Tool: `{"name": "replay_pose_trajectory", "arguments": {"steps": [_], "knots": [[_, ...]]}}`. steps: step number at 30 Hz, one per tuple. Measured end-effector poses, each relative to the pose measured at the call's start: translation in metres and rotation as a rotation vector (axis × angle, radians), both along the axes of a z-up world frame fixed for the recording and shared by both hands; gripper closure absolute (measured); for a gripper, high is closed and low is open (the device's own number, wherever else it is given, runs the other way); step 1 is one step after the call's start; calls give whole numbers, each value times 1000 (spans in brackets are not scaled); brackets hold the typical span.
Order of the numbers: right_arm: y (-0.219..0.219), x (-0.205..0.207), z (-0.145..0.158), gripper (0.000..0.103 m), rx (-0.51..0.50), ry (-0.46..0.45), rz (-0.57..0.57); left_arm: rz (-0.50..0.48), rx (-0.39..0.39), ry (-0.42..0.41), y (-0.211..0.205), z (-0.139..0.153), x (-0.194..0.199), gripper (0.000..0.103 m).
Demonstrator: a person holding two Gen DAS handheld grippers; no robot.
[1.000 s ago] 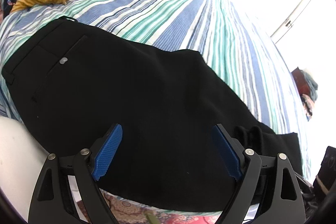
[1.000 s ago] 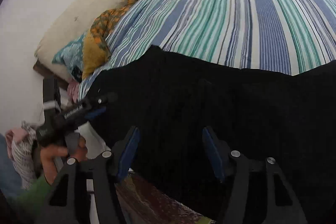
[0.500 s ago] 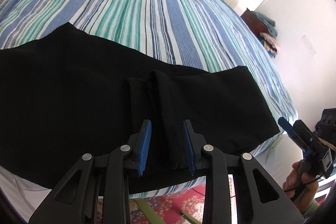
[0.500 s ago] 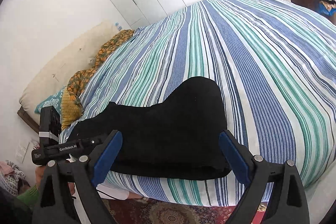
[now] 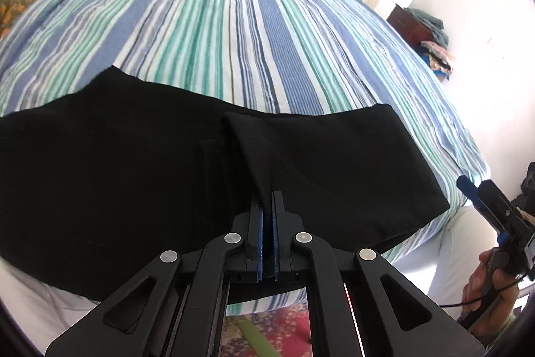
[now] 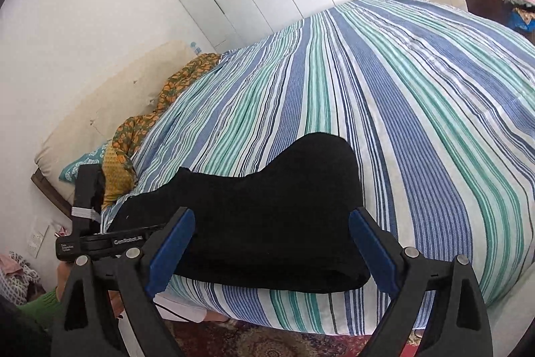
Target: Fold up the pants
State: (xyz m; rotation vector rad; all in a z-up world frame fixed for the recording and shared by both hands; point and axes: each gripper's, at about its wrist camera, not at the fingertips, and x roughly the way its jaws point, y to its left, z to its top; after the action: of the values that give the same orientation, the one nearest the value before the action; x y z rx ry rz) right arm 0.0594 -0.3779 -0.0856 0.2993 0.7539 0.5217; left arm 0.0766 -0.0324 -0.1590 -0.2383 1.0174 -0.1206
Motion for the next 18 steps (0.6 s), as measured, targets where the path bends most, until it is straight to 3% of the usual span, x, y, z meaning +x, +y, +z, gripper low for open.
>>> {"name": "replay_pose_trajectory", "arguments": {"steps": [4,8,11,12,13,15,18], "knots": [[0,8,-9,10,28,49,9,28,80,108,10,-35,8,101],[11,14,-20,10,85,110,105,19,70,109,8,-41,2,98],[25,20,-42,7,41,215,149,46,22,90,19,-32,0,68],[26,21,-48,7,33,237,148,76,-2,68,28,-28,-4,43],[26,23,-50,7,38,248,147,104,-28,45,36,-24,-8,30],[25,23,-51,7,46,250,143,128,-84,49,49,-25,-12,28],[27,23,-53,7,39,254,142,125,-112,97,50,-35,-4,36]]}}
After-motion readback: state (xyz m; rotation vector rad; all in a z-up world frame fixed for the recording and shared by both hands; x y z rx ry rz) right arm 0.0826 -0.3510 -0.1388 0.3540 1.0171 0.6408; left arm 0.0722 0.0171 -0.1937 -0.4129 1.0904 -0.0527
